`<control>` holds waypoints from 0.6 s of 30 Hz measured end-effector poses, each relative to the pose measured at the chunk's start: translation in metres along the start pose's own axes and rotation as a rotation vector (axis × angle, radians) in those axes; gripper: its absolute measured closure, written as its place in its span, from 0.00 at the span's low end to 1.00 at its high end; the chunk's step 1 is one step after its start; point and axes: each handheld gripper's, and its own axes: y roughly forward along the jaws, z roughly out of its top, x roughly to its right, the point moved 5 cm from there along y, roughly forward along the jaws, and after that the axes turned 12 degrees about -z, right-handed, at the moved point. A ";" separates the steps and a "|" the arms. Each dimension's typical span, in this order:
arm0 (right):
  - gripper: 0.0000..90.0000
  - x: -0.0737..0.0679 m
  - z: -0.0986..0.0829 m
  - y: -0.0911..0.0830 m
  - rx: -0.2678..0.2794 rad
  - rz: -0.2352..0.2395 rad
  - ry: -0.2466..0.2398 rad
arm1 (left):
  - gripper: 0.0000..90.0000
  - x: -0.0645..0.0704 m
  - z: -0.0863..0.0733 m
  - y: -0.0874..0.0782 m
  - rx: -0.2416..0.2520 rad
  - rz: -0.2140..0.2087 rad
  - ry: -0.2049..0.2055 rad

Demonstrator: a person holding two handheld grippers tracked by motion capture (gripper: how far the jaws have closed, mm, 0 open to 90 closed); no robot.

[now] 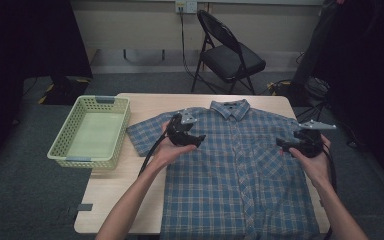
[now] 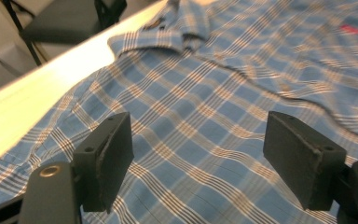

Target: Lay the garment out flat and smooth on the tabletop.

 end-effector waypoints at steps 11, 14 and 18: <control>0.26 -0.010 -0.059 -0.061 0.029 0.037 0.075 | 0.28 0.060 -0.053 -0.034 -0.043 -0.064 -0.027; 0.20 -0.020 -0.077 -0.073 -0.011 0.050 0.049 | 0.28 0.075 -0.069 -0.043 -0.066 -0.071 -0.041; 0.23 -0.035 -0.105 -0.086 -0.071 0.052 -0.029 | 0.29 0.096 -0.091 -0.053 -0.089 -0.112 -0.047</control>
